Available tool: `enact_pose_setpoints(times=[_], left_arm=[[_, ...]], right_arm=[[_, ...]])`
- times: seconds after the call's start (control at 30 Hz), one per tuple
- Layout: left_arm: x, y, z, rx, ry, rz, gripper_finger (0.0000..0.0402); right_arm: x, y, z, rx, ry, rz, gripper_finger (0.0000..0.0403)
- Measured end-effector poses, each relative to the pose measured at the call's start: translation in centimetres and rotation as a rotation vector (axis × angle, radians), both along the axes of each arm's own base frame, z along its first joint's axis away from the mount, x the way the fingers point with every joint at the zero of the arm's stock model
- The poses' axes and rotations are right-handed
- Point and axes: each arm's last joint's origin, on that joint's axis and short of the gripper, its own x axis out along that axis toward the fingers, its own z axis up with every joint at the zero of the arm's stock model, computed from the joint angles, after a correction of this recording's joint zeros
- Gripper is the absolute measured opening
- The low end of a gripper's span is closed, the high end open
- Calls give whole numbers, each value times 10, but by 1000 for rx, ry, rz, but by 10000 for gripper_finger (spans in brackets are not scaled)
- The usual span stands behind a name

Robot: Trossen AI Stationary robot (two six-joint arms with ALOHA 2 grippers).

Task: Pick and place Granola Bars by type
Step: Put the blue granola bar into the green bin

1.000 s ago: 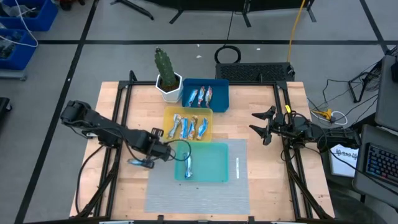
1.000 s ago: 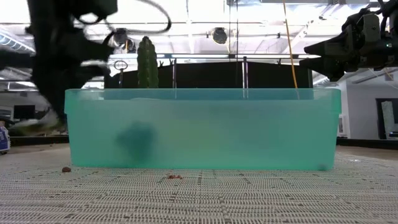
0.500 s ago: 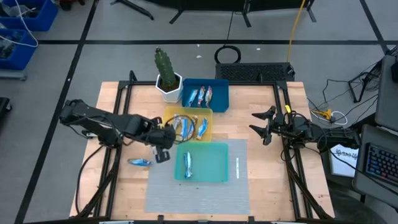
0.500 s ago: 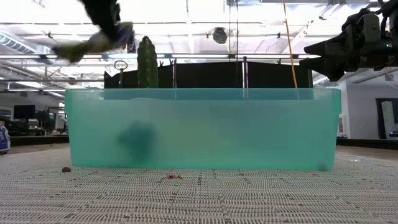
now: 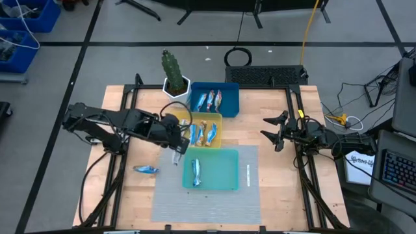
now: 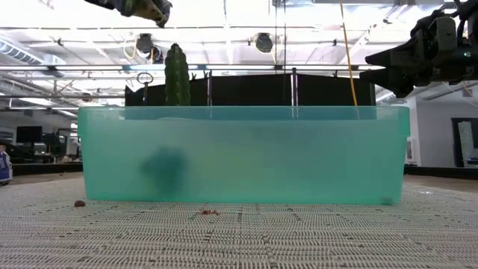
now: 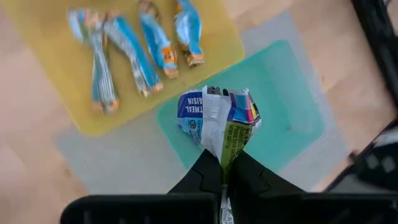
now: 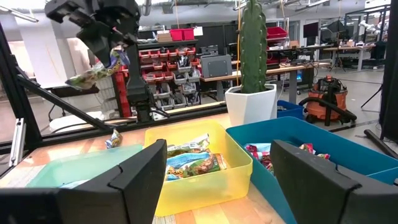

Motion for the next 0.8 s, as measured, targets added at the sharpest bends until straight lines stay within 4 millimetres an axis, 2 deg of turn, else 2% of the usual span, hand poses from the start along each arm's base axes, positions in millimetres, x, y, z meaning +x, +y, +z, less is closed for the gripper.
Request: enact_pose_setpoints(times=[0.2, 0.5, 0.8], left_arm=[[14, -13, -14, -115, 19, 173, 9], [49, -27, -45, -189, 47, 222, 9], [78, -28, -91, -198, 185, 276, 9]], right_arm=[[0, 0, 0, 0, 0, 0, 279], [0, 0, 0, 0, 0, 0, 279], [0, 0, 0, 0, 0, 0, 279]])
